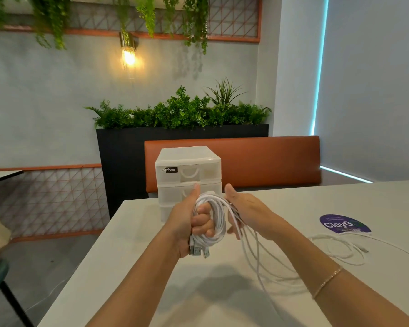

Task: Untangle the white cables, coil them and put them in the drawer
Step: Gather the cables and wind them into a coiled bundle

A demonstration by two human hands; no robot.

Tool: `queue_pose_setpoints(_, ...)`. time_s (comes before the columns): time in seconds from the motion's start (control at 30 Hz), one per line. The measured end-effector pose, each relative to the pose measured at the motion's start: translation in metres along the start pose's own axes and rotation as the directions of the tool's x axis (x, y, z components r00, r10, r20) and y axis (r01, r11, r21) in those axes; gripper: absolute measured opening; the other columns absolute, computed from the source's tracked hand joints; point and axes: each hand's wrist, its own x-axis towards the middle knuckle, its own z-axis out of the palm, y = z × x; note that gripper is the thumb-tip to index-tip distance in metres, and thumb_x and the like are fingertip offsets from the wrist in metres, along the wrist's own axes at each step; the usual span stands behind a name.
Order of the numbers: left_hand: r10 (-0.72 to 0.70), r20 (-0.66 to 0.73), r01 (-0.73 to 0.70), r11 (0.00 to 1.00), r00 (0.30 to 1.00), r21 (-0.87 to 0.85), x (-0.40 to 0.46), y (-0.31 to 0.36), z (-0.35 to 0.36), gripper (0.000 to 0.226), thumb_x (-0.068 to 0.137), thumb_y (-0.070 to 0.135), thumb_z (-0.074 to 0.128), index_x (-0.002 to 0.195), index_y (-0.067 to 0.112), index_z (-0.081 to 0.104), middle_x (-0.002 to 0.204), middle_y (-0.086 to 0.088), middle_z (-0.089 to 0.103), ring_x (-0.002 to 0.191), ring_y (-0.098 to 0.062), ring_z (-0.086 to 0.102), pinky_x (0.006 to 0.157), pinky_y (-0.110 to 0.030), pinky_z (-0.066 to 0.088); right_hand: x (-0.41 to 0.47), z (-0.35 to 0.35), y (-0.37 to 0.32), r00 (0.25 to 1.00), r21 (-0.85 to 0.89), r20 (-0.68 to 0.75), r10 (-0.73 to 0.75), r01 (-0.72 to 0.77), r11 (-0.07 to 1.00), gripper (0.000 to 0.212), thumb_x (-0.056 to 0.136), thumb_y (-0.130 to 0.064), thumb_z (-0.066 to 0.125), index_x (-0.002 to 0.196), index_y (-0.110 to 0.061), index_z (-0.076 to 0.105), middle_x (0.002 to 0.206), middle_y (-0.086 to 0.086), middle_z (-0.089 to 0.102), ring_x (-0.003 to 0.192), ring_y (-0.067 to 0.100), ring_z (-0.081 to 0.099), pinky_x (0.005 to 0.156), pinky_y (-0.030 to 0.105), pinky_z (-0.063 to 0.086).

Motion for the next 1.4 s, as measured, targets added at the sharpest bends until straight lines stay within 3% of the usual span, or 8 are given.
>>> queue_pose_setpoints(0.13,-0.008,-0.065,0.015,0.994,0.998,0.109,0.002,-0.008,-0.006,0.059,0.094,0.055,0.033,0.054,0.013,0.045,0.042,-0.002,0.033,0.033,-0.010,0.030,0.042,-0.017,0.036,-0.006,-0.015,0.000,0.982,0.062,0.181,0.051,-0.063,0.996,0.037,0.074,-0.059,0.051,0.093,-0.032,0.066,0.054,0.002,0.039,0.039,0.008,0.034,0.045,0.026,0.048)
queue_pose_setpoints(0.23,0.002,-0.090,0.017,0.977,0.996,0.213,0.006,-0.009,-0.008,0.063,0.095,0.054,0.032,0.046,0.015,0.042,0.041,-0.002,0.033,0.033,-0.010,0.030,0.045,-0.020,0.035,-0.006,-0.030,0.006,0.944,0.107,0.312,0.108,-0.148,0.983,0.037,0.079,-0.038,0.070,0.108,-0.015,0.065,0.054,-0.001,0.032,0.042,0.008,0.026,0.041,0.019,0.031)
queue_pose_setpoints(0.33,0.032,-0.125,0.005,0.956,0.992,0.292,0.009,-0.010,-0.011,0.066,0.094,0.056,0.031,0.043,0.016,0.038,0.037,0.002,0.033,0.031,-0.008,0.028,0.050,-0.024,0.029,0.002,-0.029,0.015,0.953,-0.036,0.244,0.181,-0.178,0.983,0.032,0.076,-0.022,0.075,0.091,0.004,0.062,0.060,0.006,0.034,0.044,0.008,0.030,0.044,0.019,0.030)
queue_pose_setpoints(0.53,0.053,-0.119,0.003,0.902,0.991,0.431,0.006,-0.012,-0.014,0.062,0.093,0.058,0.029,0.049,0.015,0.038,0.041,0.001,0.036,0.037,-0.008,0.028,0.049,-0.022,0.031,0.006,-0.025,0.022,0.956,0.085,0.184,0.226,-0.245,0.966,0.029,0.097,-0.024,0.046,0.081,-0.007,0.063,0.072,0.007,0.062,0.062,0.014,0.058,0.061,0.024,0.052)
queue_pose_setpoints(0.77,0.014,0.151,-0.089,0.862,0.988,0.499,-0.004,-0.017,-0.001,0.061,0.089,0.061,0.025,0.050,0.016,0.040,0.046,0.001,0.029,0.039,-0.008,0.024,0.044,-0.019,0.028,0.010,-0.034,0.039,0.979,0.340,-0.031,0.202,-0.180,0.923,0.029,0.095,-0.027,0.047,0.080,-0.009,0.063,0.053,0.000,0.034,0.045,0.008,0.026,0.045,0.020,0.025)
queue_pose_setpoints(0.9,-0.010,0.255,-0.067,0.954,0.967,0.294,-0.002,-0.017,-0.003,0.065,0.090,0.060,0.021,0.048,0.016,0.044,0.040,0.003,0.031,0.036,-0.007,0.026,0.047,-0.022,0.028,0.012,-0.016,0.046,0.983,0.472,-0.127,0.132,-0.057,0.880,0.031,0.095,-0.028,0.043,0.077,-0.007,0.056,0.051,0.001,0.029,0.041,0.006,0.024,0.042,0.019,0.021)
queue_pose_setpoints(1.13,0.034,0.218,0.033,0.954,0.975,-0.297,-0.002,-0.006,-0.017,0.065,0.092,0.054,0.027,0.045,0.014,0.044,0.034,0.002,0.034,0.028,-0.008,0.032,0.039,-0.015,0.038,0.019,0.017,0.047,0.950,0.099,-0.312,-0.006,0.039,0.994,0.041,0.095,-0.041,0.040,0.063,-0.018,0.052,0.054,-0.007,0.043,0.048,0.004,0.035,0.051,0.018,0.031)
queue_pose_setpoints(1.4,0.066,0.087,-0.022,0.901,0.994,-0.434,-0.003,-0.004,-0.020,0.069,0.093,0.058,0.027,0.043,0.014,0.046,0.034,0.002,0.036,0.027,-0.007,0.033,0.037,-0.014,0.040,0.014,0.039,0.050,0.946,-0.146,-0.321,-0.045,-0.002,0.989,0.041,0.097,-0.043,0.029,0.066,-0.021,0.045,0.063,-0.005,0.047,0.060,0.010,0.041,0.062,0.022,0.035)
